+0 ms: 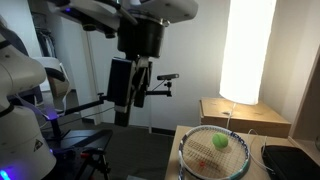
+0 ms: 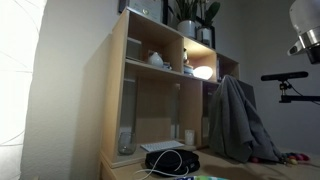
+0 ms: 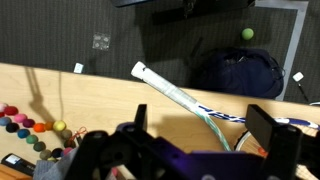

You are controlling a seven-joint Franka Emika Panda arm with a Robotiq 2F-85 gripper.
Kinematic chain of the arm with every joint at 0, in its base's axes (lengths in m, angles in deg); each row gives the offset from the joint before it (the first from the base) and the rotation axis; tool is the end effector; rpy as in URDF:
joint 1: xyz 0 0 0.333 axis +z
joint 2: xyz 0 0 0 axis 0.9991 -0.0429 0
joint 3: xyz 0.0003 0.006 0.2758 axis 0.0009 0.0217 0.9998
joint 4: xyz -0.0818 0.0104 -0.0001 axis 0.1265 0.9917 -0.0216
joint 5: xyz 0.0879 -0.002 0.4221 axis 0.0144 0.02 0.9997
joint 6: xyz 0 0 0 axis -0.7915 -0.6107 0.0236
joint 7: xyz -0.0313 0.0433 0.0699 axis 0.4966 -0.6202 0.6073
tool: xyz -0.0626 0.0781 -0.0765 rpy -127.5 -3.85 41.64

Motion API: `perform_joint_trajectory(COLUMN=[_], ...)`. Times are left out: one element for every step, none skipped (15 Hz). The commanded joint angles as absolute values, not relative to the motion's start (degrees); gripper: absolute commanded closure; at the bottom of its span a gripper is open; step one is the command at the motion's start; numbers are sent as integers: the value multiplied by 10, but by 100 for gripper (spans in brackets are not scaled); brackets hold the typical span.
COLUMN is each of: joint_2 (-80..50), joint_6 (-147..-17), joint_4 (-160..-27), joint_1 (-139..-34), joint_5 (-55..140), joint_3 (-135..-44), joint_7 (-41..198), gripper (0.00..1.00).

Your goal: Pick the ball on the racket and drop it on the floor

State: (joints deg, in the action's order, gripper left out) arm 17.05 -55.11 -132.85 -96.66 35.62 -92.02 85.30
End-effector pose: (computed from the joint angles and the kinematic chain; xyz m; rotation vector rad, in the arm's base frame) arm 0.4673 -0.1484 0.3702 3.0227 -0.2677 -0.2429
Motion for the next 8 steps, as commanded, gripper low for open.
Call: perform_joint_trajectory(joint_2=[161,161,160,158,156,154,149,145], joint_6=[-547,-545,-548,-546,-548,-545,-541,-543], joint_4=[-1316,-1315,-1314,-1312,-1311,-1308,-1304,-1301], joint_1=[-953,-946,-942,-936,-930,-923,-915,-909], joint_5=[332,322,311,301,284,277,270,263], joint_3=[-902,-893,-885,-874,-865,-856,-848,-842], joint_7=[832,830,824,817,812,810,816,815], gripper=[0,0,0,0,0,0,0,0])
